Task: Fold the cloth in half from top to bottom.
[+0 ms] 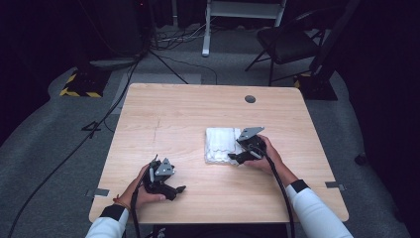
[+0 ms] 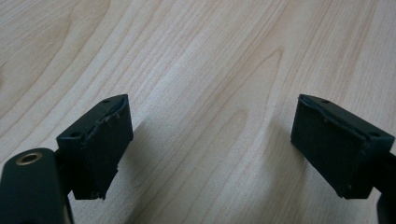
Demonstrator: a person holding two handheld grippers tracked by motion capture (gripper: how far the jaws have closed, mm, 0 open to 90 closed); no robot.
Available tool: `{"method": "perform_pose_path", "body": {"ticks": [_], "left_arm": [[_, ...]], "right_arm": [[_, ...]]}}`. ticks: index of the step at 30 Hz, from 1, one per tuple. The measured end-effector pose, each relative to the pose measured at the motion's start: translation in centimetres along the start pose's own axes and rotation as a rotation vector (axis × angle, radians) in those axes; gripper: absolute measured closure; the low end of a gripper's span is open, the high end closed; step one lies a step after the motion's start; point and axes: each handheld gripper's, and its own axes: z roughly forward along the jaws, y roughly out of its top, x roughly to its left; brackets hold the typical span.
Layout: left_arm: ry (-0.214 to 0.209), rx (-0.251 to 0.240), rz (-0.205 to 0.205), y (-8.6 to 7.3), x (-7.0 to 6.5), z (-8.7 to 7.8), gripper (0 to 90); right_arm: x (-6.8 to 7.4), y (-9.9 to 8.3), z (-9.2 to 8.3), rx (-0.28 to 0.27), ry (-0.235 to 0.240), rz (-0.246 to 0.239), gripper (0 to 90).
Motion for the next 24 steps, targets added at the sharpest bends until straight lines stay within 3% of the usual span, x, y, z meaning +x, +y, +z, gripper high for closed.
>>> {"method": "perform_pose_path", "body": {"ticks": [4,11,16,24], "left_arm": [[-0.001,0.000,-0.001,0.0,0.0,0.0,13.0],[0.004,0.001,-0.005,0.0,-0.1,0.0,13.1],[0.011,0.001,-0.009,0.0,-0.1,-0.1,13.1],[0.013,0.002,-0.012,0.0,-0.2,-0.1,13.1]], "right_arm": [[0.3,0.4,-0.6,0.028,-0.027,-0.001,28.9],[1.2,0.7,-1.7,0.056,-0.033,-0.035,29.1],[1.3,0.6,-2.7,0.063,-0.047,-0.057,29.1],[1.7,-0.2,-4.7,0.061,-0.067,-0.052,30.2]]}}
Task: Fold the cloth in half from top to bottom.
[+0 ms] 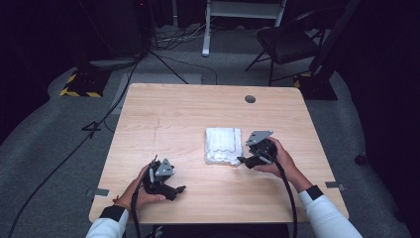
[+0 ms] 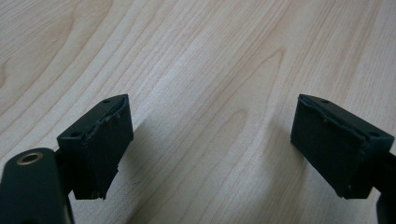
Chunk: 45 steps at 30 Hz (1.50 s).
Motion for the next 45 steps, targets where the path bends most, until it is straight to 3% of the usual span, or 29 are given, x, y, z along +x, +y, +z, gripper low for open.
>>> {"method": "perform_pose_path", "body": {"ticks": [11,26,31,45], "left_arm": [[0.001,0.000,-0.002,0.0,0.0,0.0,13.1],[0.003,0.000,-0.003,0.0,0.0,0.0,13.1],[0.004,0.000,-0.003,0.0,0.0,0.0,13.1],[0.005,0.000,-0.006,0.0,-0.1,0.0,13.1]], "right_arm": [[0.6,-1.7,-2.0,0.009,-0.024,-0.025,29.5],[0.8,-5.4,-4.6,0.021,-0.051,-0.007,29.1],[0.9,-6.9,-4.9,0.049,-0.061,-0.003,28.7],[0.9,-11.2,-5.4,0.056,-0.056,0.066,28.5]]}}
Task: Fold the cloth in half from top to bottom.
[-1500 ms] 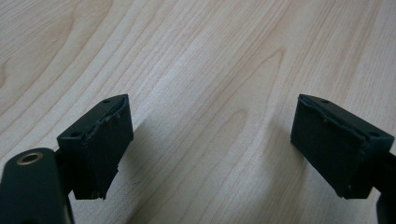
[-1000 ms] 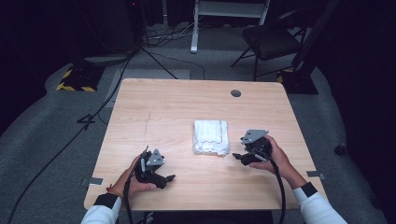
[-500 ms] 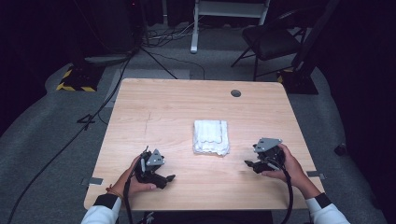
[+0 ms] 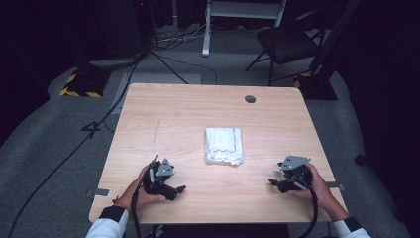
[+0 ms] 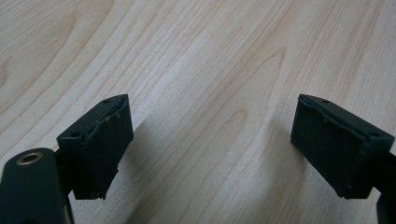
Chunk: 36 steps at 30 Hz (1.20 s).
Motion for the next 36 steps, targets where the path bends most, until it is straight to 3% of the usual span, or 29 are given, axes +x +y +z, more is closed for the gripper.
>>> {"method": "perform_pose_path", "body": {"ticks": [10,14,19,23,36], "left_arm": [[-0.001,0.000,-0.002,0.0,0.0,0.0,13.1],[-0.001,0.000,-0.002,0.0,0.0,0.0,13.1],[-0.001,0.000,-0.002,0.0,0.0,0.0,13.0],[-0.001,0.000,-0.002,0.0,0.0,0.0,13.1],[0.003,0.000,-0.003,0.0,0.0,0.0,12.9]], "right_arm": [[-1.0,-3.1,-0.9,-0.069,0.002,0.103,24.3],[-1.6,-4.8,-1.4,-0.095,-0.019,0.184,17.9],[-2.2,-7.1,-2.0,-0.156,-0.012,0.276,17.2],[-2.3,-7.7,-2.4,-0.158,-0.035,0.300,17.2],[-2.3,-7.8,-2.4,-0.159,-0.042,0.308,16.8]]}}
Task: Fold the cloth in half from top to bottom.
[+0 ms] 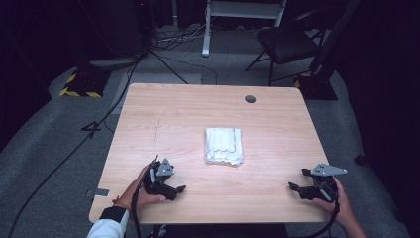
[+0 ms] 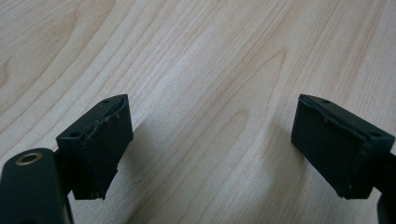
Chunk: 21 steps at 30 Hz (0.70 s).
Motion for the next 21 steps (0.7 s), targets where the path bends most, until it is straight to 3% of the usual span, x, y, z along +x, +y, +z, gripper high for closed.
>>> {"method": "perform_pose_path", "body": {"ticks": [21], "left_arm": [[0.003,0.000,-0.001,-0.04,0.08,-0.03,12.8]], "right_arm": [[-0.06,0.05,0.11,0.020,-0.030,0.027,8.5]]}}
